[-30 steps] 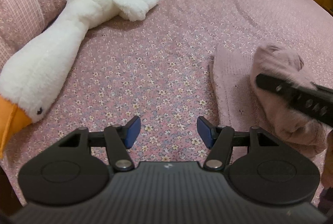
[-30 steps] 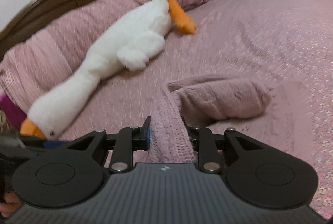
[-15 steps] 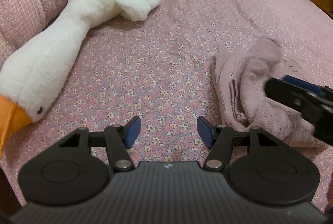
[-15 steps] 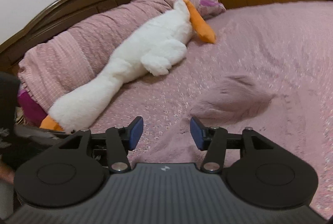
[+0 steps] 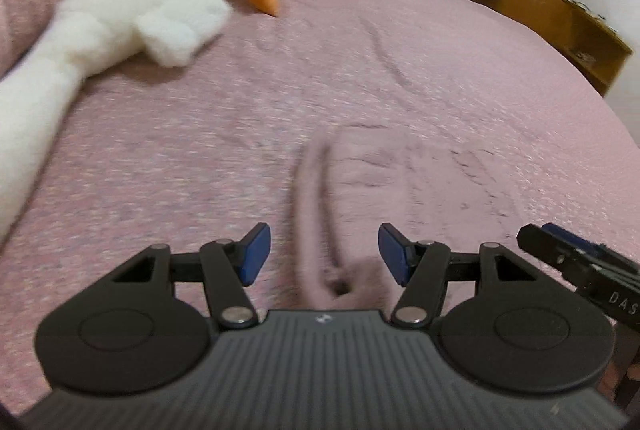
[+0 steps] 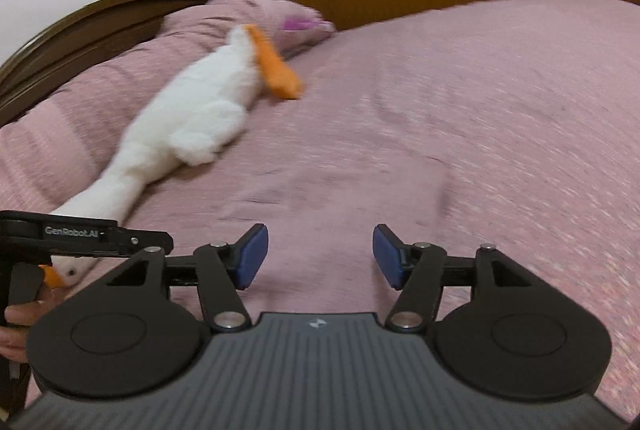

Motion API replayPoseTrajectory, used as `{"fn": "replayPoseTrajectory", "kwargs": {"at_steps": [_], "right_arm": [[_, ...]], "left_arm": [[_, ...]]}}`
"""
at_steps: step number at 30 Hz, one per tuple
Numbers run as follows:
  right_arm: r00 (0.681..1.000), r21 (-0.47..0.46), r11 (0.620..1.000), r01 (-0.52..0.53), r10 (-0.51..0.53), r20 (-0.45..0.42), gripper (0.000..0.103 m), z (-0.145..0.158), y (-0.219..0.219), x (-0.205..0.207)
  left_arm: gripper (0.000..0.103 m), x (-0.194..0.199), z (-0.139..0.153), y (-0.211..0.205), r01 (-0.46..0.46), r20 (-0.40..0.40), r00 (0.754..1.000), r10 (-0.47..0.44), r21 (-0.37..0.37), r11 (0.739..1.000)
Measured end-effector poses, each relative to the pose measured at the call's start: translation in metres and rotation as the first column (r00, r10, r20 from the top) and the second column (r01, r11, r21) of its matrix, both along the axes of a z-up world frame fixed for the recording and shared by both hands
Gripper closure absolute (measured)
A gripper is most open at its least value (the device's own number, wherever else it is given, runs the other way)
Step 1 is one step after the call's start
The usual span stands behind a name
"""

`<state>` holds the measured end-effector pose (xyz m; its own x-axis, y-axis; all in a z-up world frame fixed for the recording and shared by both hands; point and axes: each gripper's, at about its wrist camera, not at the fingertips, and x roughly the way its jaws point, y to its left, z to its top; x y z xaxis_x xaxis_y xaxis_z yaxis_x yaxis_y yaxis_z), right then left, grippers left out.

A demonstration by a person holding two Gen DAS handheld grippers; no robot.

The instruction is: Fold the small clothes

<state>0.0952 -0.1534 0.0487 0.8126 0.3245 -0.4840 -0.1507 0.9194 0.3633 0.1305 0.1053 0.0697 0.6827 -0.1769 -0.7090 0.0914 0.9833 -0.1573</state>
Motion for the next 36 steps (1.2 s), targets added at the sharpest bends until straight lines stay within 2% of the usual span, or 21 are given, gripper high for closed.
{"fn": "replayPoseTrajectory", "kwargs": {"at_steps": [5,7,8,10,13,16,20,24,25,27,28,32,33,36], "right_arm": [[0.996,0.007,0.998,0.07,-0.07,-0.053,0.035,-0.018,-0.018,0.001],[0.995,0.014,0.997,0.078,-0.077,-0.071,0.035,-0.025,-0.021,0.003],[0.994,0.015,0.997,0.077,-0.076,-0.08,0.034,-0.028,-0.02,0.004],[0.994,0.025,0.998,0.064,-0.061,-0.095,0.033,-0.034,-0.018,0.009],[0.996,0.035,0.998,0.047,-0.044,-0.076,0.033,-0.034,-0.012,0.011],[0.999,0.046,0.999,-0.024,0.025,-0.024,0.033,-0.025,0.002,0.008],[0.996,-0.03,0.996,-0.079,0.077,-0.038,0.033,-0.032,0.021,0.01],[0.997,-0.056,0.996,-0.076,0.075,-0.026,0.032,-0.035,0.022,0.009],[0.997,-0.043,0.996,-0.073,0.072,-0.027,0.03,-0.034,0.019,0.01],[0.998,0.011,0.998,-0.055,0.055,-0.032,0.025,-0.031,0.01,0.01],[0.998,0.041,0.998,-0.038,0.04,-0.04,0.021,-0.031,0.003,0.009],[0.997,0.09,0.996,-0.007,0.014,-0.078,0.017,-0.037,-0.018,0.013],[0.995,0.1,0.995,-0.003,0.012,-0.094,0.017,-0.041,-0.021,0.015],[0.987,0.17,0.985,-0.013,0.04,-0.155,0.016,-0.055,-0.029,0.027]], "left_arm": [[0.043,0.031,-0.034,-0.022,0.03,-0.049,0.998,-0.031,-0.036,0.999],[0.055,0.038,-0.044,-0.026,0.022,-0.051,0.998,-0.024,-0.05,0.998],[0.07,0.039,-0.047,-0.027,0.023,-0.043,0.999,-0.026,-0.065,0.998],[0.079,0.038,-0.045,-0.025,0.02,-0.024,0.999,-0.022,-0.083,0.996],[0.082,0.023,-0.035,-0.013,-0.012,0.02,1.0,0.014,-0.104,0.995],[0.082,0.01,-0.036,0.003,-0.053,0.04,0.998,0.056,-0.069,0.996],[0.072,0.008,-0.051,0.023,-0.09,-0.009,0.996,0.09,-0.129,0.988],[0.06,0.004,-0.042,0.024,-0.081,-0.014,0.997,0.08,-0.122,0.989],[0.057,0.002,-0.039,0.025,-0.081,-0.018,0.997,0.079,-0.124,0.989],[0.043,0.002,-0.037,0.028,-0.085,-0.039,0.996,0.08,-0.134,0.987],[0.04,0.002,-0.037,0.03,-0.085,-0.055,0.995,0.078,-0.138,0.987],[0.036,0.006,-0.046,0.035,-0.087,-0.116,0.991,0.07,-0.146,0.985],[0.032,0.007,-0.048,0.037,-0.097,-0.122,0.989,0.079,-0.156,0.983],[0.03,0.01,-0.056,0.038,-0.098,-0.153,0.986,0.066,-0.211,0.973]]}}
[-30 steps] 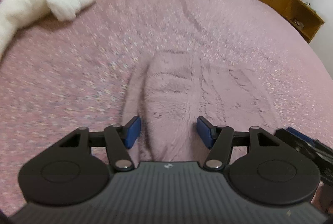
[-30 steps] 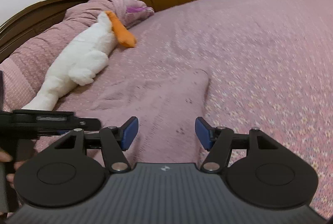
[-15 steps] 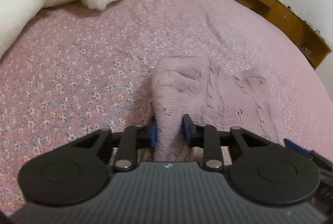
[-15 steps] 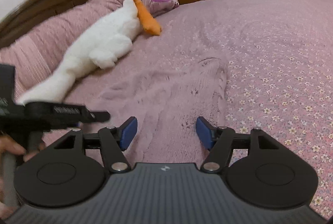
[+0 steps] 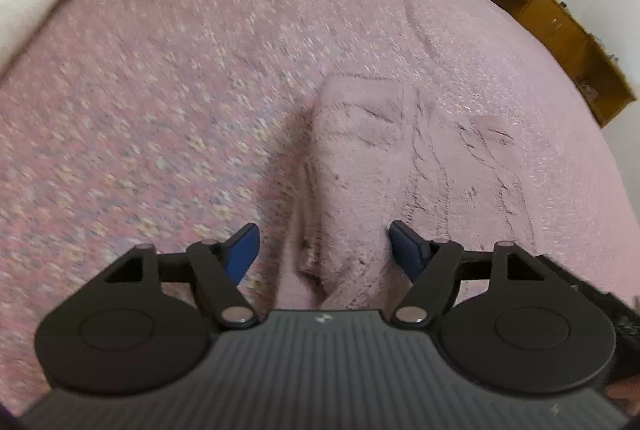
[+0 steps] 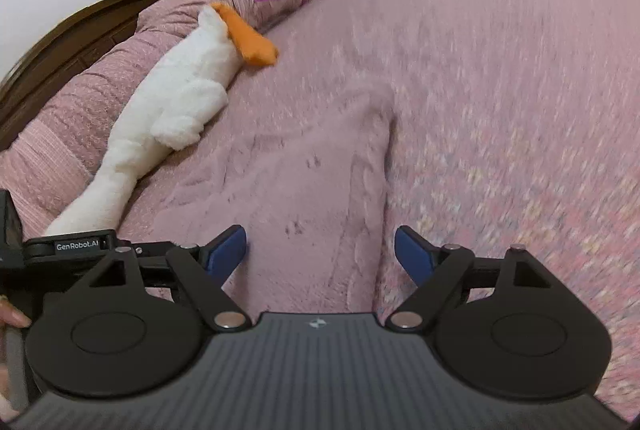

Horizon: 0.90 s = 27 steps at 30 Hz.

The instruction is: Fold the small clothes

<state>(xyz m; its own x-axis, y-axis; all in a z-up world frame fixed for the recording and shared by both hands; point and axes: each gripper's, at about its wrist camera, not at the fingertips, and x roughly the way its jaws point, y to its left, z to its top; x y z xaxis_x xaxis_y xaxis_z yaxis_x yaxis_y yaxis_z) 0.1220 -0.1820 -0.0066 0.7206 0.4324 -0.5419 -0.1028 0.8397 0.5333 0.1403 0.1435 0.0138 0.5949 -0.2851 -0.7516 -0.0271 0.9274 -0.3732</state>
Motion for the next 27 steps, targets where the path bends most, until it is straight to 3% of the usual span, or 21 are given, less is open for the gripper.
{"fn": "replayPoseTrajectory", "kwargs": {"at_steps": [4,8,9,13,14,17,22,27], "right_arm": [[0.995,0.109,0.993,-0.053,0.061,-0.075,0.015,-0.022,0.003,0.019],[0.995,0.086,0.993,-0.078,0.083,-0.058,0.011,-0.026,0.016,0.03],[0.995,0.087,0.993,-0.08,0.085,-0.058,0.012,-0.026,0.018,0.032],[0.993,0.126,0.991,-0.048,0.061,-0.102,0.037,-0.02,0.014,0.041],[0.992,0.14,0.989,-0.045,0.06,-0.108,0.044,-0.017,0.012,0.042],[0.993,0.139,0.989,-0.047,0.062,-0.103,0.049,0.0,0.011,0.045],[0.998,0.144,0.989,-0.037,0.043,-0.045,0.051,0.04,-0.003,0.039],[0.999,0.112,0.993,-0.024,0.021,0.033,0.051,0.081,-0.032,0.004]], "left_arm": [[0.031,0.004,-0.015,0.002,0.03,-0.056,0.998,-0.041,-0.184,0.982],[0.034,0.006,-0.02,-0.002,0.059,-0.035,0.997,-0.068,-0.212,0.975],[0.043,0.006,-0.022,-0.002,0.061,-0.03,0.997,-0.069,-0.215,0.975],[0.059,0.006,-0.023,0.004,0.008,-0.044,0.999,-0.022,-0.28,0.96],[0.06,0.006,-0.022,0.005,0.004,-0.043,0.999,-0.017,-0.289,0.957],[0.062,0.006,-0.011,0.001,0.015,-0.026,0.999,-0.023,-0.285,0.958],[0.064,0.0,0.022,-0.012,0.065,0.043,0.998,-0.054,-0.319,0.946],[0.065,-0.026,0.048,-0.04,0.144,0.105,0.988,-0.115,-0.326,0.934]]}}
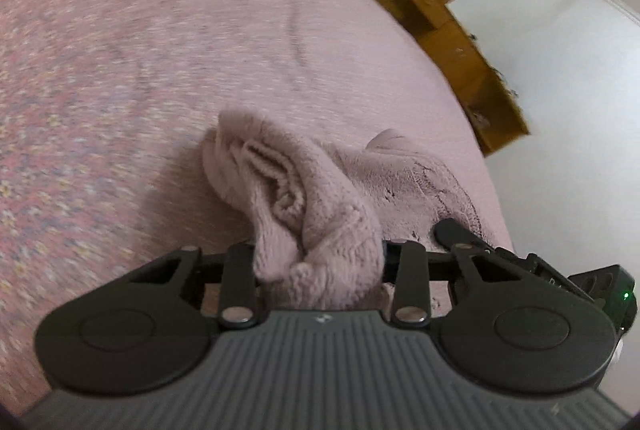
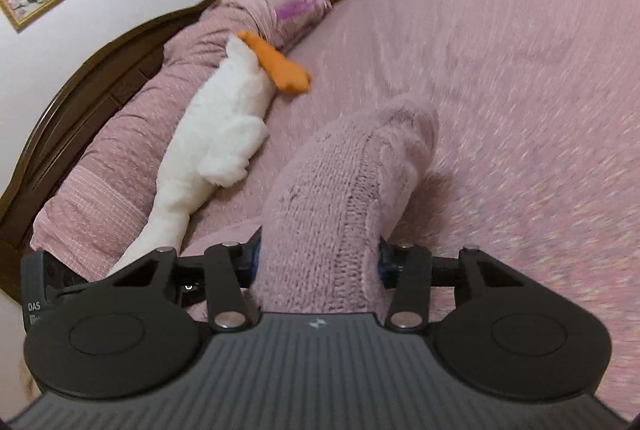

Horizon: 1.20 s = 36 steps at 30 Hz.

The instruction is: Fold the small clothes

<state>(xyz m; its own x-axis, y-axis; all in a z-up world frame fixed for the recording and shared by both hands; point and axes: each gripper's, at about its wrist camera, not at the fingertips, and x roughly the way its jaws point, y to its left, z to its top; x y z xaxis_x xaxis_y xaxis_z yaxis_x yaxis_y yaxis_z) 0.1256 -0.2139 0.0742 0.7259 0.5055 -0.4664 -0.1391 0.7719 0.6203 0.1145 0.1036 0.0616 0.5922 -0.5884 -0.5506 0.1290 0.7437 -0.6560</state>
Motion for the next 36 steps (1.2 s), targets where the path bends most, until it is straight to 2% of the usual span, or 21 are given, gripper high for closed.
{"fn": "replayPoseTrajectory", "kwargs": {"at_steps": [4,8,11,15,17,20,23,29,32,36], "right_arm": [[0.999,-0.057,0.998,0.018,-0.016,0.031,0.051,0.015,-0.022,-0.041],[0.999,-0.093,0.994,0.048,-0.048,0.006,0.051,0.008,-0.043,-0.088],[0.997,-0.111,0.992,0.054,-0.059,-0.041,0.05,-0.013,-0.057,-0.116],[0.989,-0.116,0.992,0.056,-0.071,-0.129,0.049,-0.054,-0.069,-0.136],[0.985,-0.141,0.988,0.058,-0.08,-0.151,0.046,-0.073,-0.07,-0.141],[0.985,-0.145,0.987,0.076,-0.096,-0.141,0.042,-0.088,-0.071,-0.147],[0.984,-0.138,0.986,0.096,-0.115,-0.136,0.038,-0.084,-0.072,-0.153],[0.986,-0.229,0.965,0.128,-0.148,-0.076,0.029,-0.059,-0.064,-0.176],[0.988,-0.264,0.955,0.138,-0.152,-0.035,0.021,-0.046,-0.063,-0.194],[0.989,-0.302,0.944,0.13,-0.144,-0.024,0.015,-0.04,-0.056,-0.217]], "left_arm": [[0.065,-0.029,0.002,-0.027,0.049,0.029,0.998,-0.05,0.015,0.999],[0.065,-0.058,-0.014,-0.054,0.098,0.014,0.995,-0.099,0.06,0.993],[0.065,-0.075,-0.032,-0.066,0.128,-0.016,0.992,-0.127,0.102,0.987],[0.057,-0.083,-0.059,-0.077,0.144,-0.045,0.99,-0.137,0.23,0.962],[0.051,-0.085,-0.064,-0.081,0.137,-0.027,0.991,-0.135,0.29,0.947],[0.05,-0.087,-0.06,-0.082,0.127,-0.018,0.992,-0.128,0.318,0.94],[0.05,-0.094,-0.05,-0.087,0.116,0.011,0.991,-0.13,0.389,0.914],[0.048,-0.114,-0.033,-0.092,0.085,0.039,0.992,-0.117,0.475,0.876],[0.039,-0.127,-0.029,-0.093,0.073,0.047,0.993,-0.11,0.494,0.866],[0.032,-0.143,-0.033,-0.105,0.067,0.043,0.993,-0.106,0.536,0.842]]}}
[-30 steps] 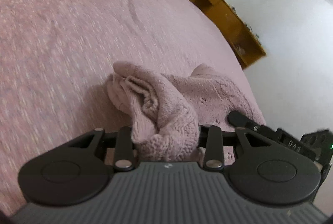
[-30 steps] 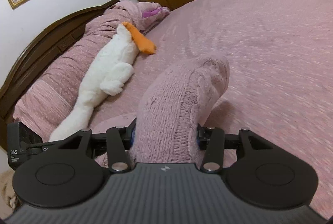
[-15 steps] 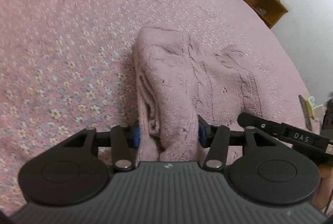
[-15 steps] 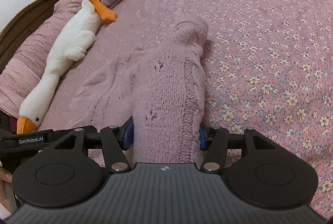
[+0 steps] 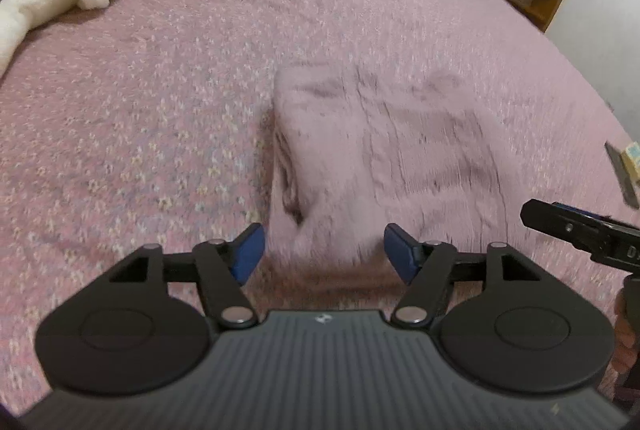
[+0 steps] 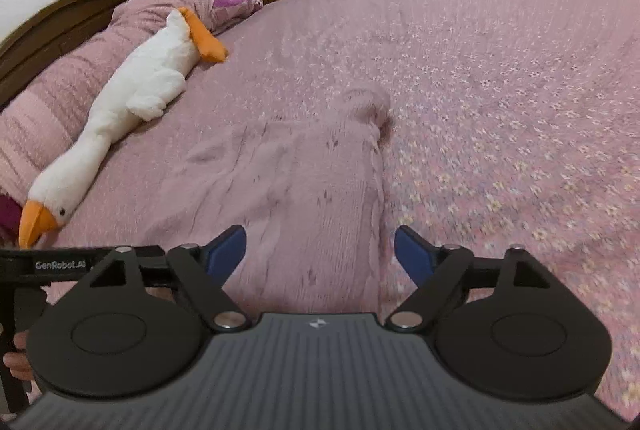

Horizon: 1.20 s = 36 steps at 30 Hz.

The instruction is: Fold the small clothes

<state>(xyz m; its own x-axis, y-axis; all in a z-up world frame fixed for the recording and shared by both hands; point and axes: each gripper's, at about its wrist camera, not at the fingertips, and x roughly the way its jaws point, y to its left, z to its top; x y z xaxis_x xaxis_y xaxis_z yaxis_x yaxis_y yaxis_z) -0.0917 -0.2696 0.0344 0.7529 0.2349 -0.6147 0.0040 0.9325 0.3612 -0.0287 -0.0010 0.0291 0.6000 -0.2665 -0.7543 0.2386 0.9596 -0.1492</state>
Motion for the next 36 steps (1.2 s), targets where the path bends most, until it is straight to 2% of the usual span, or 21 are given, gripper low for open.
{"fn": "replayPoseTrajectory", "kwargs": {"at_steps": [4,12,21,36], "right_arm": [[0.999,-0.034,0.999,-0.008,0.007,-0.047,0.013,-0.013,0.009,-0.018],[0.992,-0.096,0.995,-0.016,0.004,-0.124,0.007,-0.045,0.03,-0.04],[0.983,-0.126,0.992,-0.009,-0.014,-0.181,0.002,-0.06,0.037,-0.032],[0.983,-0.147,0.989,-0.018,-0.01,-0.185,0.0,-0.062,0.042,-0.029]], "left_arm": [[0.031,-0.017,-0.013,-0.009,-0.027,-0.012,1.0,0.028,0.059,0.998],[0.031,-0.02,-0.048,-0.022,-0.056,-0.098,0.993,0.068,0.119,0.991],[0.027,-0.027,-0.059,-0.033,-0.061,-0.045,0.996,0.072,0.214,0.975],[0.025,-0.025,-0.063,-0.037,-0.07,-0.036,0.996,0.079,0.215,0.974]]}}
